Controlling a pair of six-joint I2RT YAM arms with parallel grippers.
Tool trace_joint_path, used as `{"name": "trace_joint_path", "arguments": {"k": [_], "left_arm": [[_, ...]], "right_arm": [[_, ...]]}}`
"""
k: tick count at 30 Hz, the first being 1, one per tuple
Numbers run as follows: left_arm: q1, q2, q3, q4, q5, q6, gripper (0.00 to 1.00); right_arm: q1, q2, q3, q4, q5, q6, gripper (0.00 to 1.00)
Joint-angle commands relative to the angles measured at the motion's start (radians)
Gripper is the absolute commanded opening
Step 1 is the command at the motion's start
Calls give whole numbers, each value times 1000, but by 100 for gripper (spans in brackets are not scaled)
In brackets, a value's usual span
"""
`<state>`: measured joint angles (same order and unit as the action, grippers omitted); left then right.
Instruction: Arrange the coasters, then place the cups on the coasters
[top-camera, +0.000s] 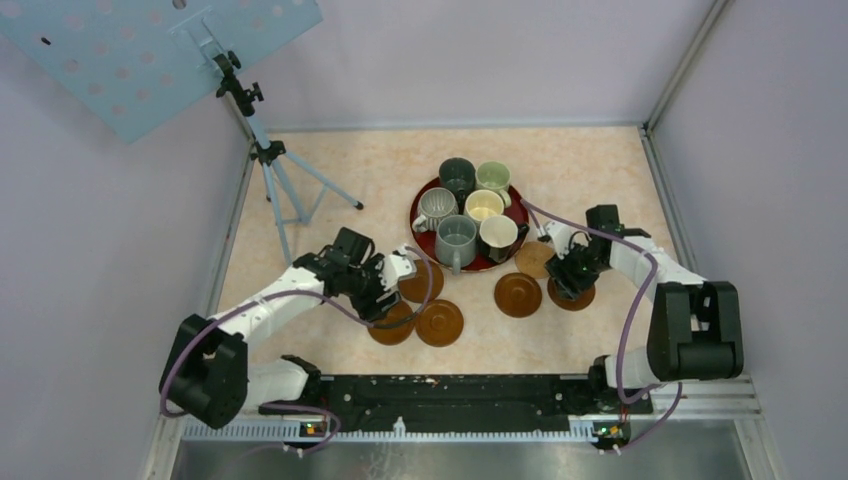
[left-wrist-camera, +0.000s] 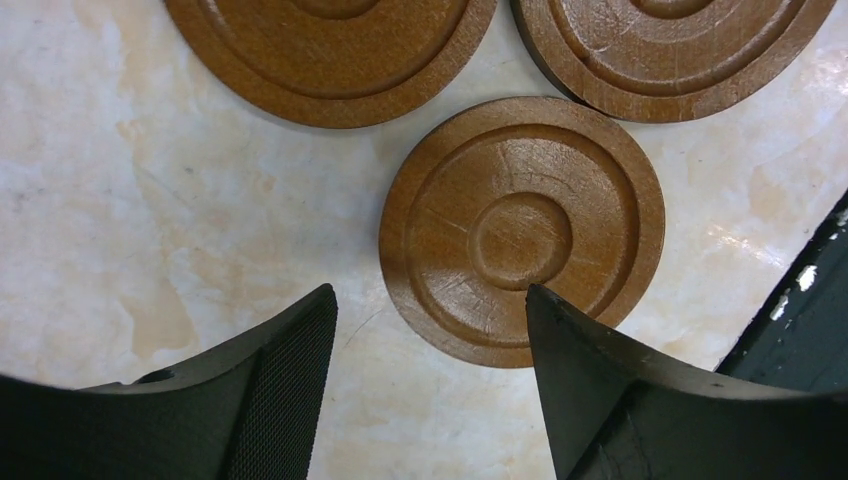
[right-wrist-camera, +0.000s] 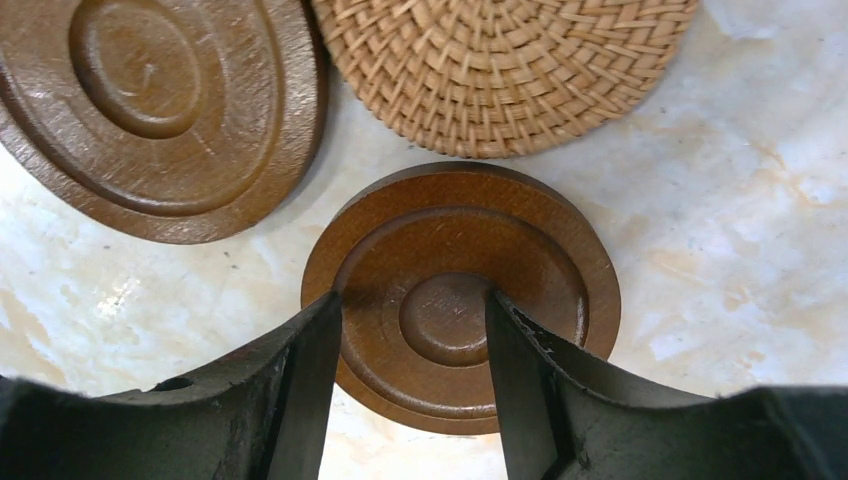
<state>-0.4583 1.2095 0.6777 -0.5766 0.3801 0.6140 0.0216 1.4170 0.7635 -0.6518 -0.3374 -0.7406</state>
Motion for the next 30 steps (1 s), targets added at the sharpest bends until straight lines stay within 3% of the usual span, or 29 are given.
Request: {"name": "trace_joint_path", "arguments": {"k": [1,4,9,13,19,30], "left_arm": [[-57,70,-19,70,-81,-34,74],[-75,118,-25,80,-156,-37,70],[-66,166,-20,58,-289,-20,54],[1,134,-27,-14,-266,59,47],[201,66,-51,-72,-282,242,42],[465,162,6,-13,-308,407,38]], "right_arm": [[15,-56,-15,-19,-47,-25,55],[15,-75,-7,-32,-65,-31,57],[16,-121,23,-65,-96,-47,59],[15,-142,40,-100,-102,-71,60],[15,-144,75,-139,-132,-72,61],[15,-155,89,-164,-144,-77,61]]}}
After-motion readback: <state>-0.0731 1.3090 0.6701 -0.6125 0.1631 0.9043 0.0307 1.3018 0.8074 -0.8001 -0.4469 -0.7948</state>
